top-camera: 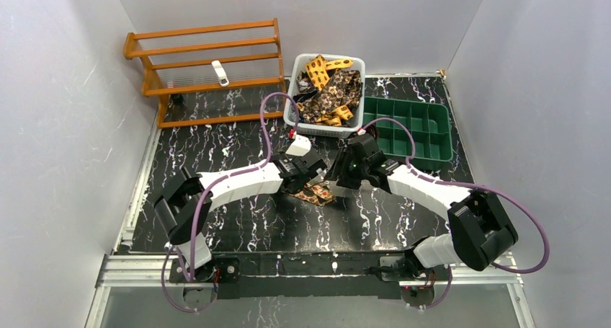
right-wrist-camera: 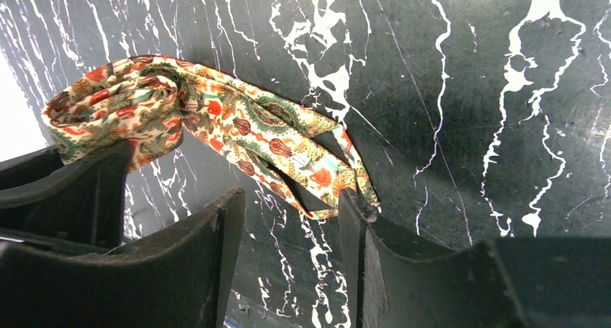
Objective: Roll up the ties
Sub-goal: Roll the tie at the center of the board.
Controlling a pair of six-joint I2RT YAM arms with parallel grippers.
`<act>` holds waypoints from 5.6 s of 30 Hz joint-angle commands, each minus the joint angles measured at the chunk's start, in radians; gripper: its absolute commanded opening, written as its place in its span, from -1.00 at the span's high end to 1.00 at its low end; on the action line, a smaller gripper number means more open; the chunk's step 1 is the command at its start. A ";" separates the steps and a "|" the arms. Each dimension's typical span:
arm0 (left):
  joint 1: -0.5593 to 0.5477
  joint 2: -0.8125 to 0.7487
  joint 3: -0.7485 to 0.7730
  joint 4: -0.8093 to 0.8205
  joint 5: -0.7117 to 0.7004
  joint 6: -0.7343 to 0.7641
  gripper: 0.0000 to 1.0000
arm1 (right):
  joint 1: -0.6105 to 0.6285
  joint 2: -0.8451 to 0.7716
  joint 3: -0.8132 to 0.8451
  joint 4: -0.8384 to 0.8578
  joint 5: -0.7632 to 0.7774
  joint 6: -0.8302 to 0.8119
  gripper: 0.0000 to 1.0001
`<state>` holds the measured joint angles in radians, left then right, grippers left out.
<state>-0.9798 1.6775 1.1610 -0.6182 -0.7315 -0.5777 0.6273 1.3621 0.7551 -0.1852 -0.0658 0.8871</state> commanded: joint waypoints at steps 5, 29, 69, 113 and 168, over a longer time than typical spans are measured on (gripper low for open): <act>-0.041 0.094 0.086 -0.119 -0.180 -0.071 0.59 | -0.009 -0.012 -0.012 0.013 -0.005 0.023 -0.20; -0.113 0.189 0.143 -0.050 -0.026 -0.044 -0.28 | -0.045 -0.043 -0.072 0.036 -0.013 0.062 -0.31; 0.552 -0.311 -0.396 0.539 0.948 -0.068 -0.91 | 0.067 0.285 0.110 0.337 -0.324 0.013 -0.34; 0.586 0.017 -0.469 0.815 1.404 0.050 -0.56 | 0.031 0.382 0.060 0.247 -0.300 -0.033 0.27; 0.307 -0.186 -0.237 0.363 0.606 0.170 0.25 | 0.031 0.272 -0.010 0.253 -0.389 -0.042 0.26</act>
<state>-0.6212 1.5383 0.8772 -0.1608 0.0483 -0.4637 0.6548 1.6634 0.7696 0.0189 -0.3946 0.8165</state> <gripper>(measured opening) 0.382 0.363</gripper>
